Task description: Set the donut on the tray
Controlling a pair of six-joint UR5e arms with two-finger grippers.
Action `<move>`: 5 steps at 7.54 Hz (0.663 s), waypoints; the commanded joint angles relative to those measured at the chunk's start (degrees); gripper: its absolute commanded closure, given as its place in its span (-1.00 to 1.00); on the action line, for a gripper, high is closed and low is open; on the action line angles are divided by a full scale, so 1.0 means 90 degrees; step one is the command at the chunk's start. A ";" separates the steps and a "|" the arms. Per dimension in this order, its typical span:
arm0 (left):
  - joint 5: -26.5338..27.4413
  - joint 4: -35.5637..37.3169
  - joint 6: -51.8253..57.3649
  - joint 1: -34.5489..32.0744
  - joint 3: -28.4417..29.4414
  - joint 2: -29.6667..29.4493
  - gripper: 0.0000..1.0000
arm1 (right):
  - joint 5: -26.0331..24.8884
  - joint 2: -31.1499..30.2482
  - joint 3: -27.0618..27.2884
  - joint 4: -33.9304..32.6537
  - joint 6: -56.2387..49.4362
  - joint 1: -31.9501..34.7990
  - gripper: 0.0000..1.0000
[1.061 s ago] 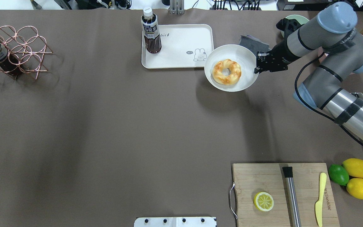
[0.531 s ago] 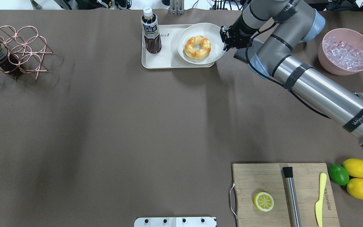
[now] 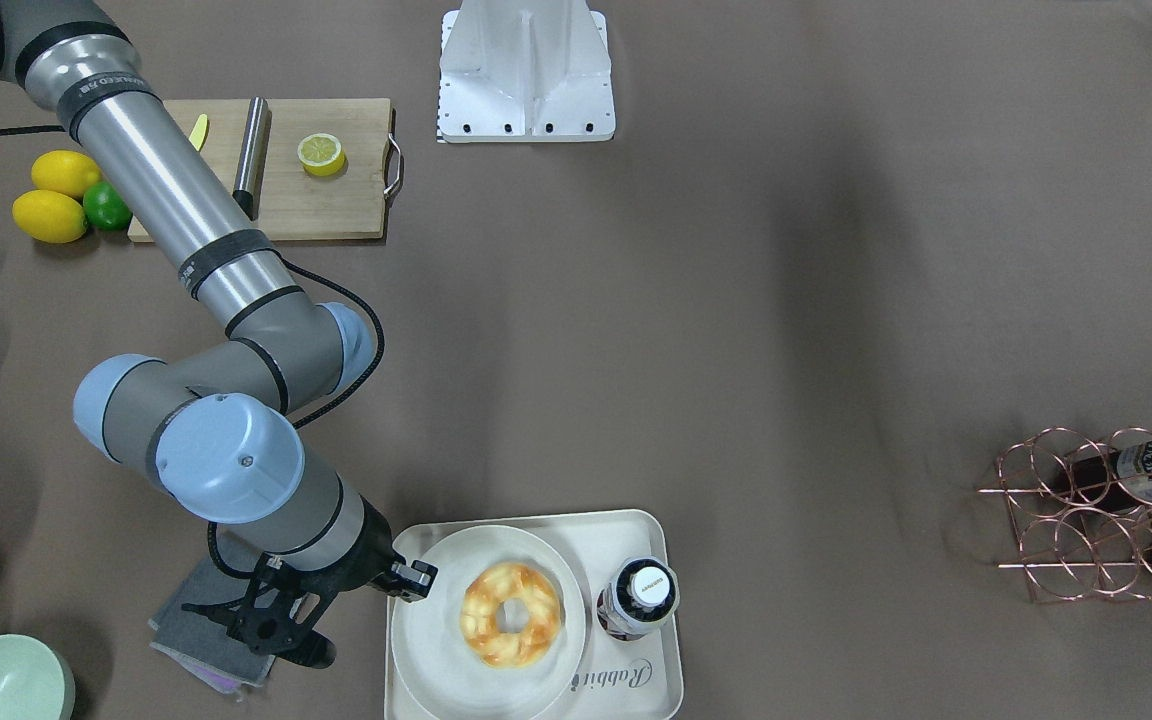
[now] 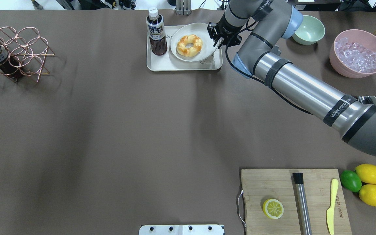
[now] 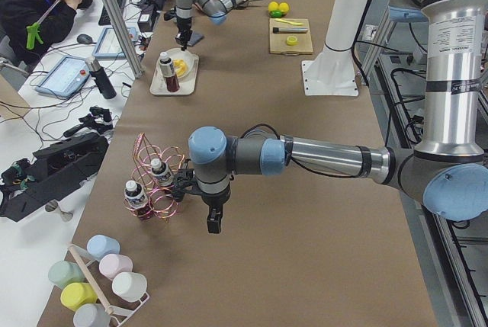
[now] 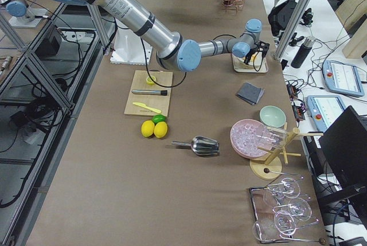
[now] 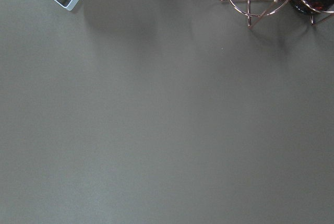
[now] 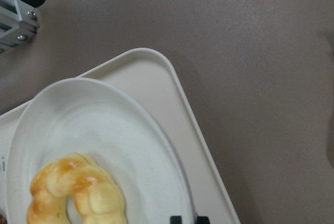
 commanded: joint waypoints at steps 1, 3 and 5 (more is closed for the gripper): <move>0.0001 0.0000 0.0000 -0.0001 0.0012 -0.0014 -0.96 | -0.0268 0.0001 -0.0004 0.0133 0.0221 -0.0112 -0.98; 0.0001 0.0000 0.0000 -0.0001 0.0012 -0.0004 -0.96 | -0.0258 -0.0009 0.0034 0.0123 0.0153 -0.0054 -0.99; 0.0001 0.0010 0.0000 -0.0001 0.0032 -0.0014 -0.96 | -0.0170 -0.0347 0.0838 -0.0157 0.0085 0.0141 -0.99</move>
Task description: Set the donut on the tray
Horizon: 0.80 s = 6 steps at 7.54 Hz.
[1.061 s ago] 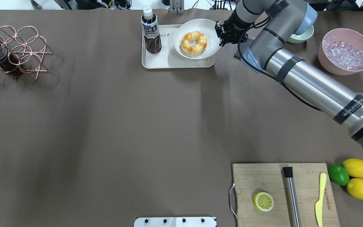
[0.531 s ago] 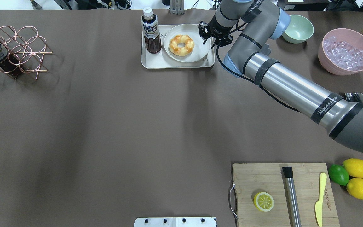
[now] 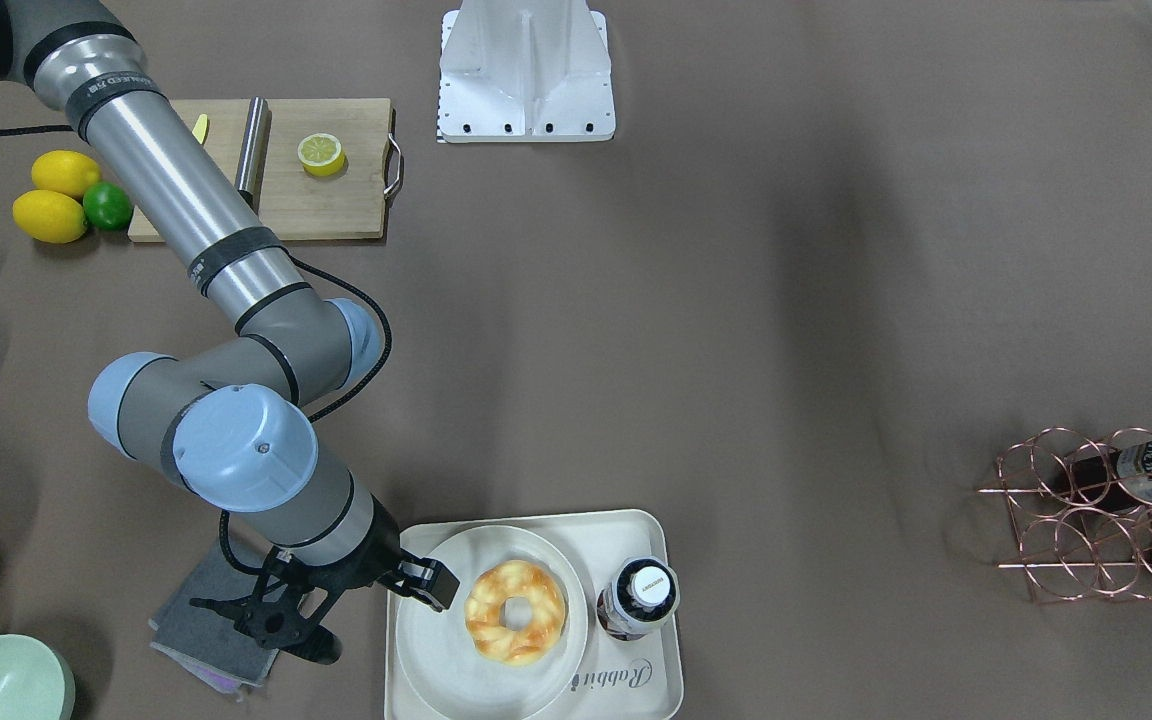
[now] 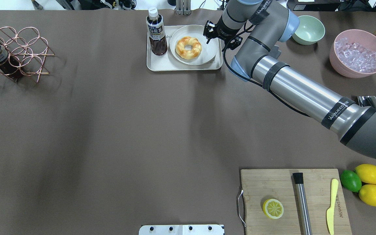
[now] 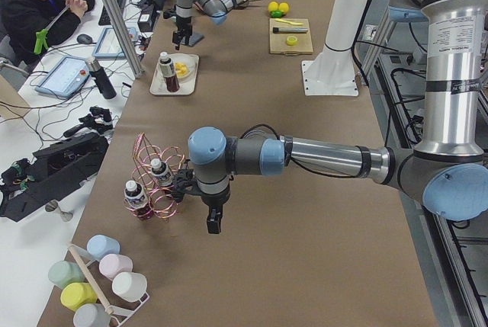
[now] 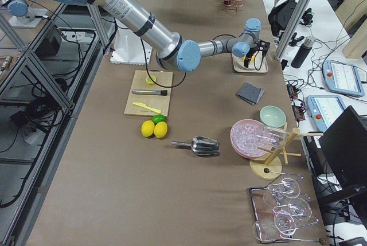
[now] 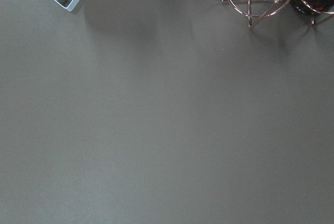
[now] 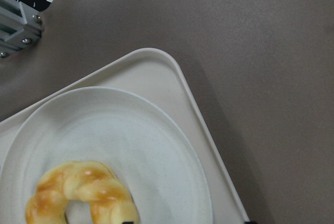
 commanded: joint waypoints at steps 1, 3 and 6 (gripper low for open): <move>0.0000 0.0009 0.0000 0.0000 0.0009 0.0005 -0.96 | 0.0200 -0.0821 0.1609 -0.0823 -0.0340 0.0286 -0.99; 0.0000 0.0009 0.0000 -0.0010 -0.0020 0.0034 -0.96 | 0.0737 -0.1604 0.3095 -0.2296 -0.1479 0.0667 -0.99; 0.0000 -0.0001 0.0029 -0.0010 -0.0001 0.0034 -0.96 | 0.0885 -0.3377 0.5146 -0.3434 -0.2858 0.1087 -0.99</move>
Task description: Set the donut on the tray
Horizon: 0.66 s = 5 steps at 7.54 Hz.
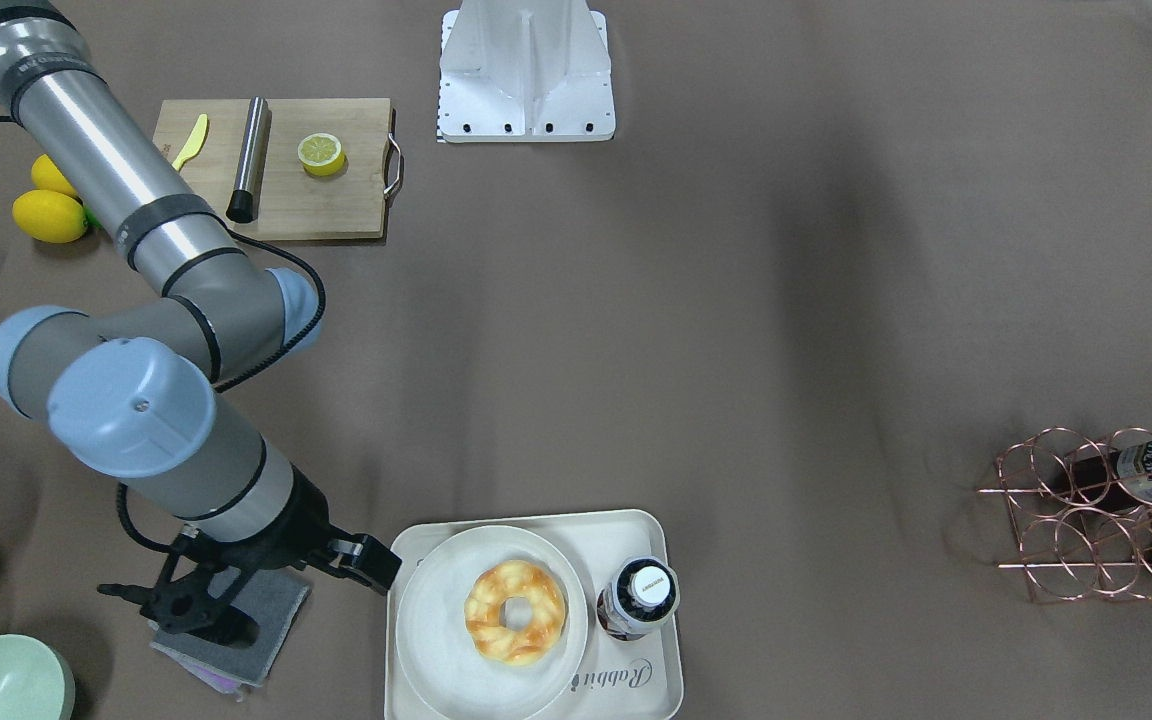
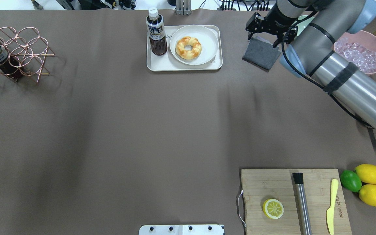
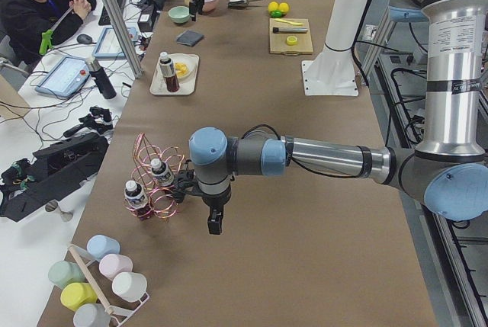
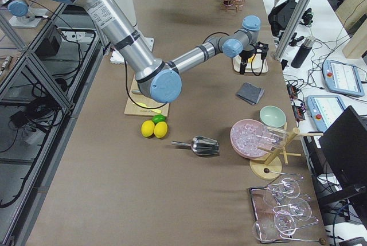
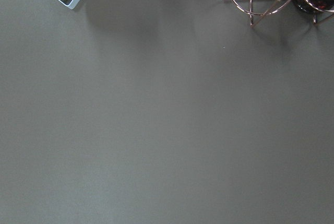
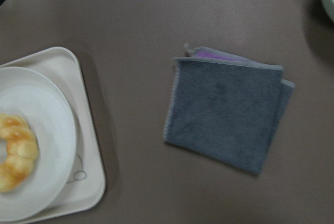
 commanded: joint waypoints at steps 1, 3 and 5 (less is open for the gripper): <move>-0.0003 -0.0007 0.0007 0.0006 -0.0003 -0.0008 -0.96 | 0.0241 -0.2115 0.2037 -0.0779 -0.1589 0.0457 -0.99; -0.0013 -0.0017 0.0026 0.0006 -0.0013 -0.0008 -0.96 | 0.0593 -0.3282 0.2523 -0.1404 -0.3160 0.1110 -0.99; -0.0013 -0.0007 0.0045 0.0006 0.0017 -0.0008 -0.96 | 0.0604 -0.4484 0.2632 -0.1416 -0.4996 0.1832 -0.99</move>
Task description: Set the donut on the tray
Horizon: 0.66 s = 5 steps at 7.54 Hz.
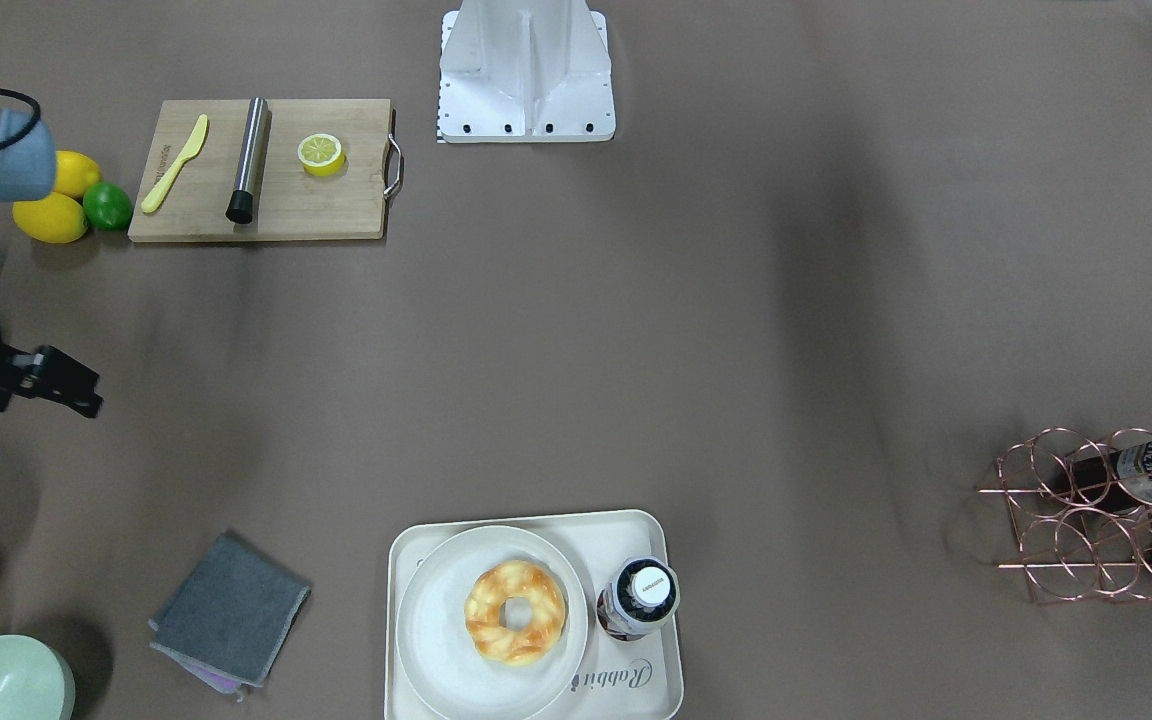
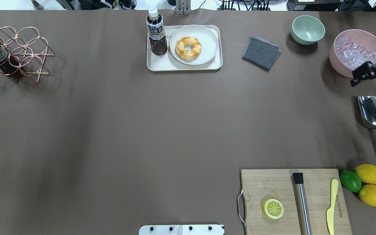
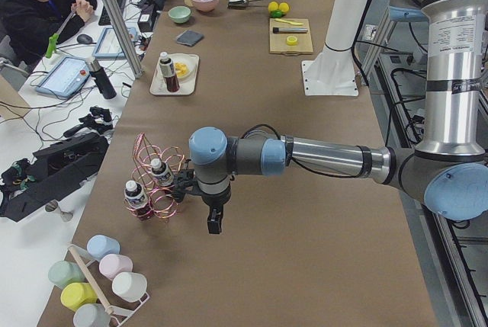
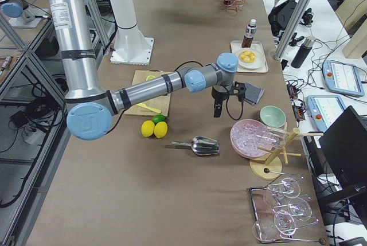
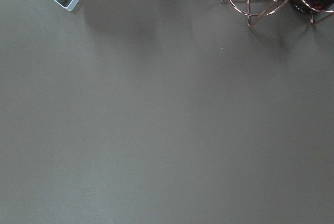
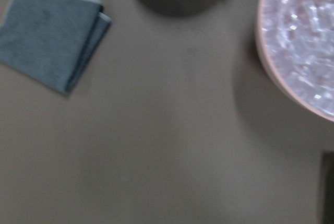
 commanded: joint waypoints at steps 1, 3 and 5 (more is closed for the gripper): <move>-0.0001 0.0009 0.0011 0.0000 0.0002 0.0008 -0.96 | 0.0044 -0.1260 -0.0006 -0.0217 -0.2409 0.1067 -0.99; -0.0011 -0.0001 0.0011 0.0010 0.0050 0.0008 -0.96 | -0.0034 -0.1262 -0.0037 -0.1104 -0.3660 0.1906 -0.99; -0.0011 -0.0040 0.0011 0.0010 0.0032 0.0008 -0.96 | -0.0258 -0.1281 -0.0095 -0.1527 -0.4516 0.2251 -0.99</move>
